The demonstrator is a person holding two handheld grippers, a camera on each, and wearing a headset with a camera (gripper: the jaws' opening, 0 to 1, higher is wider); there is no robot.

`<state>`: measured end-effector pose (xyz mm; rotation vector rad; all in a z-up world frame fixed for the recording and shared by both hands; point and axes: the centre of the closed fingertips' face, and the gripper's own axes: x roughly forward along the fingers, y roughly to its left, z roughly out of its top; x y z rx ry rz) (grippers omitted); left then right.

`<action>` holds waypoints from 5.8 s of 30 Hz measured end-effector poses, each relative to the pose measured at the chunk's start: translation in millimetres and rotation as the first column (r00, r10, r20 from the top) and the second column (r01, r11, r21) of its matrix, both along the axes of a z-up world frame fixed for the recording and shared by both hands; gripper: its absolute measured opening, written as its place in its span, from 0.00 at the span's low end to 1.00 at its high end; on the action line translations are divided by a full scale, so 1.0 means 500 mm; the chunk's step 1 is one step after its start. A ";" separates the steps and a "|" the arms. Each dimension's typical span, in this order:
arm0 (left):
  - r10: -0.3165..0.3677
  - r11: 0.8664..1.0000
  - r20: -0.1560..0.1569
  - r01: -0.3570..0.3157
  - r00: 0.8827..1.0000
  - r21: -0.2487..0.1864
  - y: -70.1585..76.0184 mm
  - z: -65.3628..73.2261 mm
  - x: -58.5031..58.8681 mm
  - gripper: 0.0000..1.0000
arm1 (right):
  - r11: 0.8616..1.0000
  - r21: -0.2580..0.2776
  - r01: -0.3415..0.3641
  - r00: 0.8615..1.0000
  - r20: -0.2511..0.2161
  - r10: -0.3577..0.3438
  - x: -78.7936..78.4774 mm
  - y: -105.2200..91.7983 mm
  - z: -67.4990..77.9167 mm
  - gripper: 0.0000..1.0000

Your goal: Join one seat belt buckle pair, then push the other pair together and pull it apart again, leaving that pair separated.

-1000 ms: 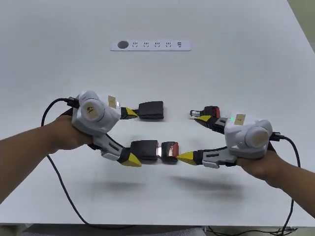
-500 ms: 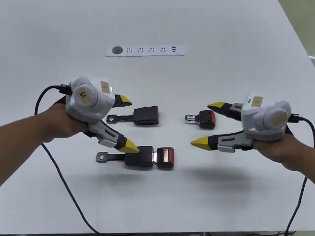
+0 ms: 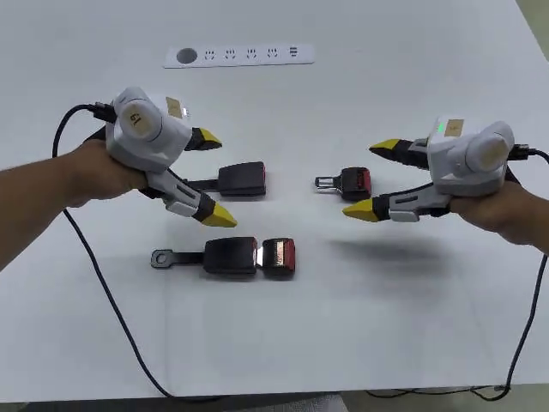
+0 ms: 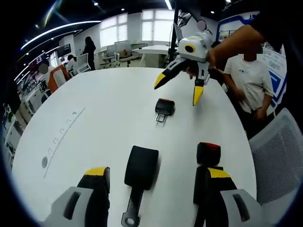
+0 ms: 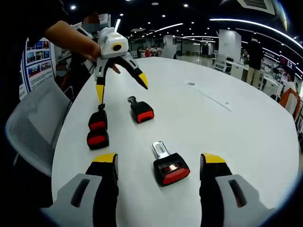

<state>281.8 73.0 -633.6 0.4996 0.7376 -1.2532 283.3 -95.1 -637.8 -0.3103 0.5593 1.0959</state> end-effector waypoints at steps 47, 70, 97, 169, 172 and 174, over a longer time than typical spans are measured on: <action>-0.172 0.982 0.010 0.171 0.985 0.087 -0.011 -0.110 0.045 0.34 | 0.963 -0.153 -0.224 0.975 -0.052 0.218 0.023 -0.016 -0.097 0.35; -0.276 0.952 -0.008 0.275 0.961 0.132 -0.024 -0.112 0.038 0.33 | 0.939 -0.198 -0.281 0.960 -0.062 0.274 0.035 0.031 -0.117 0.33; -0.250 0.957 -0.018 0.250 0.968 0.145 -0.022 -0.114 0.041 0.33 | 0.951 -0.129 -0.280 0.960 -0.047 0.277 0.031 0.155 -0.110 0.33; -0.230 0.951 -0.033 0.231 0.973 0.204 -0.014 -0.120 0.043 0.33 | 0.943 -0.196 -0.270 0.963 -0.050 0.266 0.035 0.213 -0.107 0.32; -0.242 0.947 -0.035 0.243 0.970 0.208 -0.012 -0.122 0.043 0.33 | 0.944 -0.195 -0.268 0.964 -0.049 0.263 0.033 0.210 -0.107 0.32; -0.245 0.947 -0.035 0.247 0.969 0.206 -0.013 -0.121 0.042 0.33 | 0.946 -0.188 -0.264 0.965 -0.046 0.260 0.030 0.203 -0.106 0.32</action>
